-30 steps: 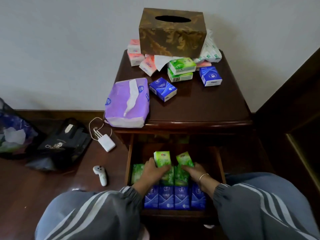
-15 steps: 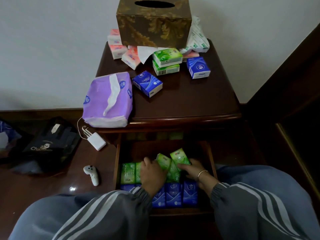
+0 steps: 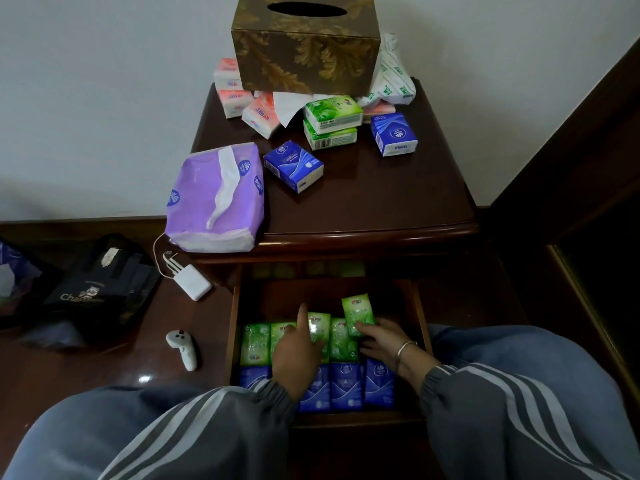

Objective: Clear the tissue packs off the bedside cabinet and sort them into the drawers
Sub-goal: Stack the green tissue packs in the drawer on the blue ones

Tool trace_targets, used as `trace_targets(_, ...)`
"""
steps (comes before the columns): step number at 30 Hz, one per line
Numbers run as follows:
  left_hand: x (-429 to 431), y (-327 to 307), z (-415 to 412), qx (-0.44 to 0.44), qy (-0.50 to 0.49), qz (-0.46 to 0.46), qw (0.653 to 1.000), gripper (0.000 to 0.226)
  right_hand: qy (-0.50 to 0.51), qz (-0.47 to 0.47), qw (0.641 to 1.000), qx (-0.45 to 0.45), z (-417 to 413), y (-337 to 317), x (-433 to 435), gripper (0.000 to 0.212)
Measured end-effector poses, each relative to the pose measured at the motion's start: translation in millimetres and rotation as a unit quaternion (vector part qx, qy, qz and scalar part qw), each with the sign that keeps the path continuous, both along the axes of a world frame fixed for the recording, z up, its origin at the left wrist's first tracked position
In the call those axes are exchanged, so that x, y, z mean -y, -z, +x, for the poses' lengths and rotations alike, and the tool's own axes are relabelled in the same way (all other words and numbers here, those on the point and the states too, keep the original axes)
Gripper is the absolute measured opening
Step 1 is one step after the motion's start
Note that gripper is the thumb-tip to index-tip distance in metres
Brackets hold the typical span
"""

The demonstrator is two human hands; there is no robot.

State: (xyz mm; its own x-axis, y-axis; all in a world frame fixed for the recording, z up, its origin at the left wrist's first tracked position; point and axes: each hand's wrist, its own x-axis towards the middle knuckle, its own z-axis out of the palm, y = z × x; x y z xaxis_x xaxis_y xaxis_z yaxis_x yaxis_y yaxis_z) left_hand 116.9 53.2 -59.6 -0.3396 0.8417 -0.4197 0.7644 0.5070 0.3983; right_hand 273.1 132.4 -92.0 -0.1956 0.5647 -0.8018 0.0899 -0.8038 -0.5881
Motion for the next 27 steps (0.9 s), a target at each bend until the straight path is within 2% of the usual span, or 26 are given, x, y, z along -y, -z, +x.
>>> trace_targets(2,2,-2,0,0.004,-0.020,0.019,1.000,0.076,0.017,0.004,1.000,0.005,1,0,0,0.028)
trace_targets(4,3,-4,-3,0.035,-0.051,0.047,0.997,0.074,0.026,0.024,0.999,0.019,2,-1,-2,0.027)
trace_targets(8,0,-5,-14,0.141,-0.147,0.088,0.975,0.069,0.020,0.038,0.999,0.008,1,-4,-1,0.026)
trace_targets(13,2,-1,-14,0.286,-0.196,0.055,0.936,0.059,-0.024,0.041,0.999,0.022,1,-7,3,0.033)
trace_targets(18,4,-2,-5,0.293,-0.213,0.065,0.930,0.059,-0.007,0.046,0.998,0.030,6,-12,2,0.027)
trace_targets(21,-1,-8,-5,0.306,-0.235,0.092,0.918,0.055,0.017,0.075,0.988,0.131,18,-11,-2,0.034)
trace_targets(23,-4,-10,-3,0.312,-0.240,0.096,0.914,0.054,-0.010,0.089,0.974,0.208,25,-5,-1,0.037)
trace_targets(27,-4,-11,5,0.321,-0.244,0.082,0.911,0.055,-0.067,0.106,0.966,0.226,25,5,9,0.040)
